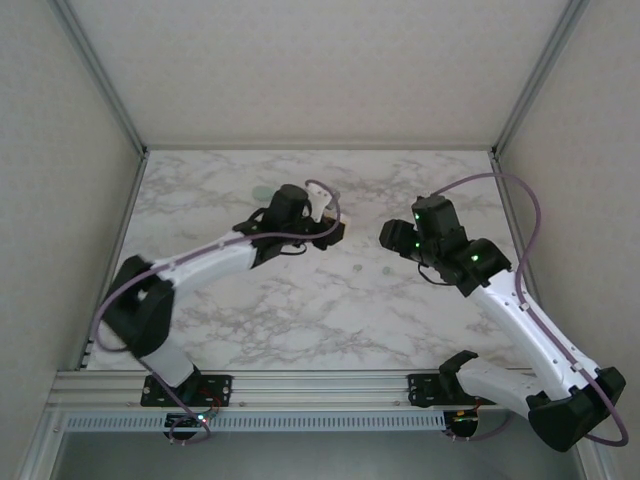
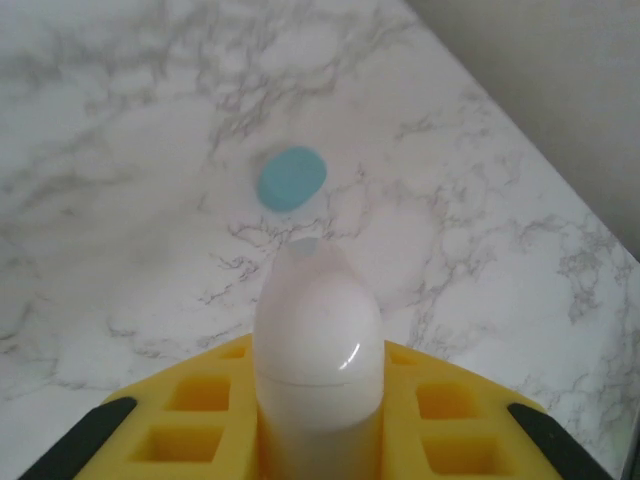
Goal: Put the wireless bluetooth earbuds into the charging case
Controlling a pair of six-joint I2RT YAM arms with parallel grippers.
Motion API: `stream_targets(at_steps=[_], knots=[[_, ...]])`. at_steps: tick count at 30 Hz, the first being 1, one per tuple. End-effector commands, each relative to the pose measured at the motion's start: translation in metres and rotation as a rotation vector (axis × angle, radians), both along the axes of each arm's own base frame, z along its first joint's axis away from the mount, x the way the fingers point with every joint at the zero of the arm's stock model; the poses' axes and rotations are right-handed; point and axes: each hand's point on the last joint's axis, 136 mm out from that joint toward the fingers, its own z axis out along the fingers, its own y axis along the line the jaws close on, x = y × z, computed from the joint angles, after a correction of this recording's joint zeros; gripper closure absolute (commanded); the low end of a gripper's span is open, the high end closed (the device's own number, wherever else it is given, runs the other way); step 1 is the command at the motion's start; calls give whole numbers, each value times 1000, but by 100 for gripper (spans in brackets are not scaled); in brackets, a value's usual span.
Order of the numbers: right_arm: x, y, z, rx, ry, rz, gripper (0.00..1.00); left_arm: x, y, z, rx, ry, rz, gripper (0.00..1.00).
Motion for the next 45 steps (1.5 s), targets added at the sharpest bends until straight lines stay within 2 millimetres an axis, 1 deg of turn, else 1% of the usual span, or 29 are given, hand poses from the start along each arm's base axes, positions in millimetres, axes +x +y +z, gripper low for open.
stream_targets(at_steps=[1,3,4,6,8,11,16,21,24,25,28,31,35,37,38,40,43,44,45], knots=[[-3,-9,-2,35,-1,-61,41,16,-19,-29,-38,259,24,93],[-6,-11,-6,43,8,-69,41,27,-31,-45,-34,324,32,92],[-8,-12,-8,48,11,-76,41,33,-35,-56,-21,368,47,92],[-11,-16,-11,58,14,-95,41,41,-45,-71,-33,443,50,91],[-14,-18,-14,71,13,-109,41,51,-49,-88,-32,518,84,91],[-17,-21,-17,80,16,-123,41,59,-50,-107,-27,565,119,92],[-21,-24,-23,76,31,-135,41,61,-48,-124,-1,596,140,90],[-20,-22,-25,84,37,-137,41,62,-45,-138,9,622,165,88],[-19,-21,-27,86,43,-136,41,63,-40,-142,29,619,180,82],[-19,-21,-28,83,47,-135,41,64,-35,-143,47,611,193,77],[-18,-20,-28,79,51,-131,41,66,-24,-142,96,580,215,66],[-17,-19,-29,78,54,-130,41,70,-12,-134,140,536,229,56],[-17,-16,-32,84,61,-122,40,74,3,-117,178,482,232,47],[-16,-15,-34,84,67,-119,40,76,10,-106,190,455,235,39],[-16,-14,-33,85,65,-116,40,77,13,-100,192,443,238,37],[-15,-12,-32,84,58,-98,39,79,21,-87,199,412,240,30],[-11,-6,-35,75,43,-52,38,81,35,-62,199,354,244,29],[-10,-3,-36,69,40,-33,38,82,41,-57,205,339,256,29],[-8,-1,-37,63,44,-20,38,84,49,-48,210,308,275,28]])
